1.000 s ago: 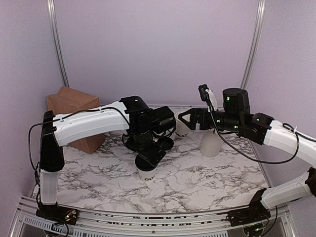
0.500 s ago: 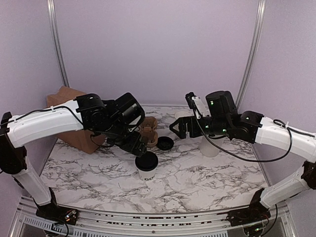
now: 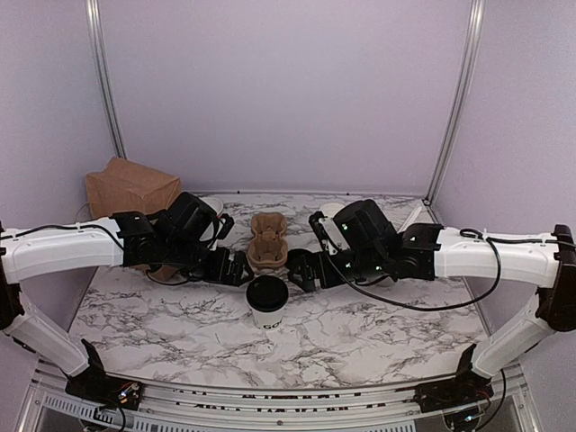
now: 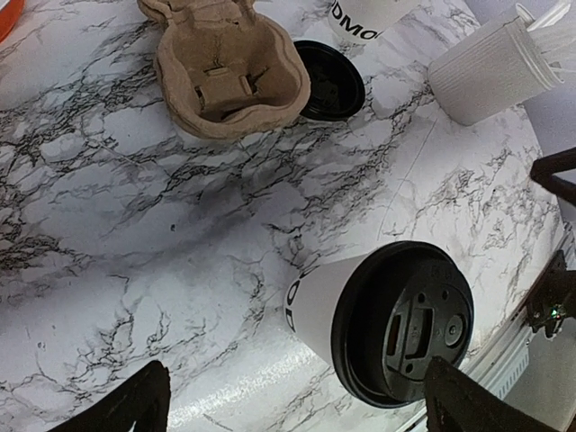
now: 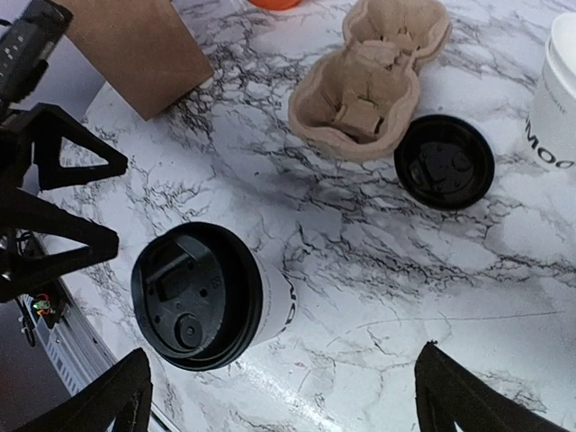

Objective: Pack the takeout coffee

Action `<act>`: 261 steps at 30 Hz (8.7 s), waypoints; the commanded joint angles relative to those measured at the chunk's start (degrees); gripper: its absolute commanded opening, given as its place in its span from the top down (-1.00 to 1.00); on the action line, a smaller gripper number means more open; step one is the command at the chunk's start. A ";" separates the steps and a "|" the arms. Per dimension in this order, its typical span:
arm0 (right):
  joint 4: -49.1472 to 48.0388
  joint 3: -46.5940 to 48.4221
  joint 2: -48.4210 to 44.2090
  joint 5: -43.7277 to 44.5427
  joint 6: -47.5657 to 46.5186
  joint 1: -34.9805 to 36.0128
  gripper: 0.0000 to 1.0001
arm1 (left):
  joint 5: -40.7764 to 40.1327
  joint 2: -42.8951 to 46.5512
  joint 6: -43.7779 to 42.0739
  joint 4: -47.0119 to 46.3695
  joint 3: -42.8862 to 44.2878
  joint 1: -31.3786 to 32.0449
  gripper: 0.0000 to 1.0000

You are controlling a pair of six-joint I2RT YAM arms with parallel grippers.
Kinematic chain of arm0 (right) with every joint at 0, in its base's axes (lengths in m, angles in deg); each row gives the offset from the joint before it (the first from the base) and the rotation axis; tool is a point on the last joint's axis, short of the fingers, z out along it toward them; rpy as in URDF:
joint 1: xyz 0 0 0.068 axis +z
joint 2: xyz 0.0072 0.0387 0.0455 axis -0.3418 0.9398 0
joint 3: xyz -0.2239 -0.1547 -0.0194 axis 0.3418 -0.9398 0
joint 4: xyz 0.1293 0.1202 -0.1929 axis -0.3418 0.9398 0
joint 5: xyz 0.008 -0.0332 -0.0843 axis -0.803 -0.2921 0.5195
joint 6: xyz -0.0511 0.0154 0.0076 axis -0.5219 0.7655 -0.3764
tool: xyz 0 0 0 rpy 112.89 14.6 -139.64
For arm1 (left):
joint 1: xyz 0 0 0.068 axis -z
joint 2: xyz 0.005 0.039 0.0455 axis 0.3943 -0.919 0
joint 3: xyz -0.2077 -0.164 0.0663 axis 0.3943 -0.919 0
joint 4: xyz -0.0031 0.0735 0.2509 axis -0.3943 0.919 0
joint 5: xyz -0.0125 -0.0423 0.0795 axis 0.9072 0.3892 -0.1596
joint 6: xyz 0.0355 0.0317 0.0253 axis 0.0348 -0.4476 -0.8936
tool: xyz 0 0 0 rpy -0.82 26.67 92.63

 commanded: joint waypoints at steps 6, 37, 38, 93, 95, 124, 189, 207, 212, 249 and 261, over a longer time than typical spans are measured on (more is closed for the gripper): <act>-4.26 -2.66 4.28 -3.96 6.28 0.31 -0.90 | 6.20 -0.15 -0.37 -9.95 -2.61 -2.16 -0.98; -12.45 -8.05 4.92 -9.66 10.12 -3.47 -0.74 | 6.29 -6.56 -0.55 -13.08 -5.44 -1.52 -0.98; -12.67 -7.93 5.01 -9.87 10.12 -3.47 -0.75 | 6.16 -6.68 -0.54 -13.02 -5.46 -1.40 -0.98; -8.24 0.62 8.24 -7.43 8.65 -2.15 -0.67 | 4.63 -8.70 0.02 -15.17 -10.06 1.37 -0.98; -8.50 1.56 9.10 -7.62 8.10 -1.96 -0.67 | 4.71 -8.29 -0.04 -15.10 -9.76 1.44 -0.98; -8.36 -1.42 12.70 -9.65 8.28 -1.36 -0.65 | 3.09 4.36 2.52 -13.25 -8.32 0.12 -0.98; -9.41 -3.56 11.26 -9.80 9.00 -1.09 -0.63 | 6.35 -6.30 3.57 -13.26 -15.51 -3.79 -0.98; -8.59 -0.30 9.69 -8.96 8.10 -1.06 -0.64 | 5.78 -1.56 0.36 -7.53 -4.98 -3.75 -0.98; -8.91 0.36 8.12 -8.92 8.23 -1.10 -0.64 | 6.72 -0.08 0.65 -7.49 -5.55 -3.47 -0.98; -4.86 -0.72 10.40 11.67 1.77 9.73 -0.77 | 8.71 -5.89 -0.68 -11.57 -5.68 0.64 -0.98; -4.15 -2.89 11.56 9.87 7.45 8.48 -0.79 | 8.56 -5.72 -0.09 -11.85 -6.60 0.99 -0.99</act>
